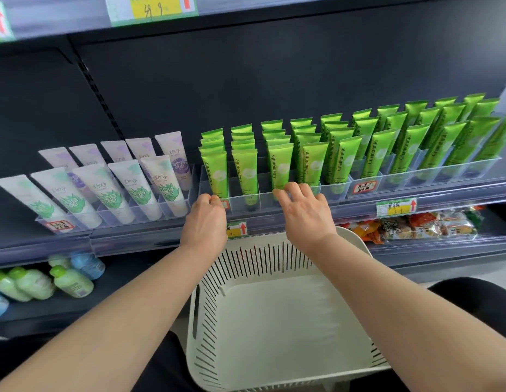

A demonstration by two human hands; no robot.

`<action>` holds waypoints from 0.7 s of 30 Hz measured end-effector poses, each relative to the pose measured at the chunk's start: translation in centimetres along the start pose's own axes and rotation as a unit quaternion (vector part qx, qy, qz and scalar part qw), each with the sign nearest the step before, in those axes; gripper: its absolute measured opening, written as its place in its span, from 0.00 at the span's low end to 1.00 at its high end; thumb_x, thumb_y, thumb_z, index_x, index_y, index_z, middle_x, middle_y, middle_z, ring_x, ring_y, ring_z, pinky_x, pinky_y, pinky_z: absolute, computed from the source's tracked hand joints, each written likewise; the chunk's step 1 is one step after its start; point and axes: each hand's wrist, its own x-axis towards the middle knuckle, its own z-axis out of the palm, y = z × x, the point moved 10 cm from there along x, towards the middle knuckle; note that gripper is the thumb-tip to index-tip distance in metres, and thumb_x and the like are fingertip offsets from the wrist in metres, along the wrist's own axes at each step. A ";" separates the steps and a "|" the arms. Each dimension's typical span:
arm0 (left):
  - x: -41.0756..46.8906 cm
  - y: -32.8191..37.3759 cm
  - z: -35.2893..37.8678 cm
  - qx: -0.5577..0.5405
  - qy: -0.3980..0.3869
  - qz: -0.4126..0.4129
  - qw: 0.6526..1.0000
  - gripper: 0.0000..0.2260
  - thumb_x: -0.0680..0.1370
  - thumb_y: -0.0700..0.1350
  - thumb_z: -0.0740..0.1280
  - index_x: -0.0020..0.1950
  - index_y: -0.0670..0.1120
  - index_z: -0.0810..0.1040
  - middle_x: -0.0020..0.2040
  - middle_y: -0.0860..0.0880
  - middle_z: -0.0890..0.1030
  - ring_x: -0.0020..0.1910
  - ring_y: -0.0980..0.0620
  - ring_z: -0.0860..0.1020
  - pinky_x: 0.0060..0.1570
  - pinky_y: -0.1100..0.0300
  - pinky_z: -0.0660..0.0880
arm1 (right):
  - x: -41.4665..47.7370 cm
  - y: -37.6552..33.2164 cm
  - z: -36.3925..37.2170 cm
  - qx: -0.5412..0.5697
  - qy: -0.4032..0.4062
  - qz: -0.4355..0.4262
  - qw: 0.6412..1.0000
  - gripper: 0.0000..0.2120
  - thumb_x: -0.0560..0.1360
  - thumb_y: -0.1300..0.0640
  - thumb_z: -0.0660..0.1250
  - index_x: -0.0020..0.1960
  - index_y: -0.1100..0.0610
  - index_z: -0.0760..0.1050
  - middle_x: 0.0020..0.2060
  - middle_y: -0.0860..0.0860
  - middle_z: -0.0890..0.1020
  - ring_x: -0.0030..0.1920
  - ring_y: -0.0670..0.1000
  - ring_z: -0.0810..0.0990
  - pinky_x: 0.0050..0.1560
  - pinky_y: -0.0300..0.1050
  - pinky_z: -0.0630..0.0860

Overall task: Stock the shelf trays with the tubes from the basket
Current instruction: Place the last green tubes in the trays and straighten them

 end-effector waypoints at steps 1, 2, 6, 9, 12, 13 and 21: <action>0.1 0.2 0.0 0.001 -0.002 0.000 1.000 0.20 0.73 0.30 0.66 0.64 0.38 0.70 0.62 0.41 0.70 0.56 0.42 0.75 0.51 0.51 0.74 | 0.0 0.1 0.0 0.000 0.000 0.000 1.000 0.30 0.69 0.63 0.63 0.70 0.51 0.61 0.61 0.51 0.68 0.59 0.55 0.68 0.47 0.50 0.69; 0.1 0.3 0.0 0.001 -0.004 0.000 1.000 0.19 0.73 0.30 0.66 0.63 0.38 0.70 0.62 0.41 0.70 0.56 0.42 0.75 0.51 0.51 0.75 | 0.0 0.2 0.0 0.000 0.001 0.000 1.000 0.30 0.69 0.63 0.63 0.70 0.51 0.61 0.61 0.51 0.68 0.59 0.55 0.68 0.46 0.50 0.69; 0.2 0.6 0.0 0.004 -0.005 -0.002 1.000 0.20 0.73 0.30 0.66 0.65 0.38 0.70 0.63 0.41 0.70 0.55 0.42 0.75 0.50 0.53 0.74 | 0.0 0.5 -0.1 -0.002 0.001 0.002 1.000 0.30 0.69 0.63 0.64 0.69 0.51 0.62 0.60 0.51 0.69 0.58 0.55 0.68 0.45 0.49 0.68; 0.2 0.8 0.0 0.003 -0.007 -0.002 1.000 0.20 0.73 0.30 0.66 0.65 0.38 0.70 0.63 0.41 0.70 0.55 0.43 0.76 0.50 0.53 0.74 | 0.0 0.7 -0.2 -0.002 0.005 0.001 1.000 0.28 0.69 0.64 0.63 0.68 0.51 0.63 0.60 0.51 0.69 0.57 0.55 0.68 0.44 0.49 0.67; 0.4 1.4 0.1 0.002 -0.011 0.003 1.000 0.20 0.74 0.30 0.66 0.65 0.38 0.70 0.63 0.41 0.70 0.55 0.42 0.76 0.51 0.52 0.73 | 0.1 1.3 -0.3 -0.004 0.007 0.004 1.000 0.28 0.69 0.64 0.63 0.67 0.51 0.64 0.59 0.51 0.69 0.56 0.55 0.68 0.43 0.48 0.65; 0.4 1.6 0.1 0.003 -0.014 0.004 1.000 0.20 0.74 0.30 0.66 0.65 0.38 0.69 0.63 0.41 0.69 0.55 0.42 0.75 0.51 0.52 0.73 | 0.0 1.6 -0.2 -0.004 0.006 0.005 1.000 0.28 0.69 0.64 0.63 0.67 0.51 0.64 0.59 0.51 0.69 0.56 0.55 0.68 0.43 0.48 0.64; 0.9 4.2 0.6 -0.003 -0.027 0.014 1.000 0.21 0.74 0.34 0.68 0.67 0.39 0.68 0.64 0.42 0.69 0.57 0.41 0.74 0.52 0.51 0.73 | -0.3 4.2 -0.2 -0.016 0.011 0.028 0.999 0.26 0.69 0.64 0.62 0.65 0.51 0.64 0.58 0.51 0.70 0.55 0.54 0.68 0.43 0.48 0.65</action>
